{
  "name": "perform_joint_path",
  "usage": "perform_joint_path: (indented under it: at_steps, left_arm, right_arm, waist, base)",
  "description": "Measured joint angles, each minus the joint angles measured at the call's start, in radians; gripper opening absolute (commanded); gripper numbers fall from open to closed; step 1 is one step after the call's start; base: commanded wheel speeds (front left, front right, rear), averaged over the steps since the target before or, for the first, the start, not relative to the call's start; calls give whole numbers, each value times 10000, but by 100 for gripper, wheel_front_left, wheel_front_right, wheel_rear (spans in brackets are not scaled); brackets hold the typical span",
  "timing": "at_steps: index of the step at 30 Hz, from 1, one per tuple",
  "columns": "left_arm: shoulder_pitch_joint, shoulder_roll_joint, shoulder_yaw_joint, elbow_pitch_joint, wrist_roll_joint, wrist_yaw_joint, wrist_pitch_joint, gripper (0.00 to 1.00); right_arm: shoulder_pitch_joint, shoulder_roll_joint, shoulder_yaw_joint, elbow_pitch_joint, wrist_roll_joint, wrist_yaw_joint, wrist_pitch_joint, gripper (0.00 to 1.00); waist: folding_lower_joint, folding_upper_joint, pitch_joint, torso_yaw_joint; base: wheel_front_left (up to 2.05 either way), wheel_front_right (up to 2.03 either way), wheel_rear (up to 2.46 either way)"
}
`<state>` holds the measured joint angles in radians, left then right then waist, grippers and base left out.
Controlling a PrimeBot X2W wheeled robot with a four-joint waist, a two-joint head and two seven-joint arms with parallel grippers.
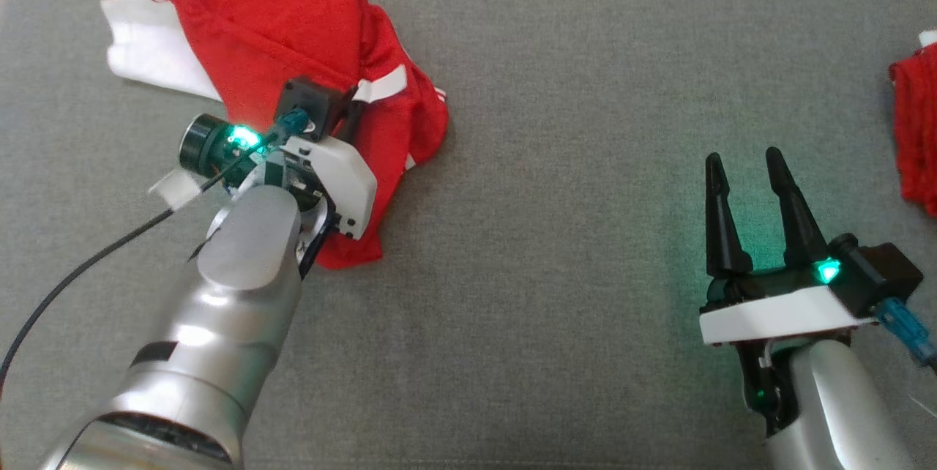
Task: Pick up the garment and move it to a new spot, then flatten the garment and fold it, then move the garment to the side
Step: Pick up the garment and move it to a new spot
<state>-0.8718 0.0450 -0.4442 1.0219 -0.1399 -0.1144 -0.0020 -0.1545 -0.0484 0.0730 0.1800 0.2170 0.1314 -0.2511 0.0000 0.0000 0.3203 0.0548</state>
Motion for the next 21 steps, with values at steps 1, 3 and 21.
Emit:
perform_joint_path:
  at_steps: [1, 3, 21]
  left_arm:
    - [0, -10, 12, -35, -96, 0, -291, 0]
    - [9, -33, 23, -171, -245, 0, -861, 0]
    - [-277, 754, -136, -4987, -1049, -104, -2125, 0]
  right_arm:
    - [3, 0, -2, 44, -2, 0, 0, 100]
    - [22, 0, -4, 146, -23, 0, 0, 100]
    - [439, 2, 128, 299, 449, 0, 0, 100]
  waist:
    - [0, 0, -90, 24]
    - [0, 0, -296, 71]
    - [-2, 0, -1901, -674]
  base:
    - [0, 0, 0]
    - [0, 0, 0]
    - [0, 0, 0]
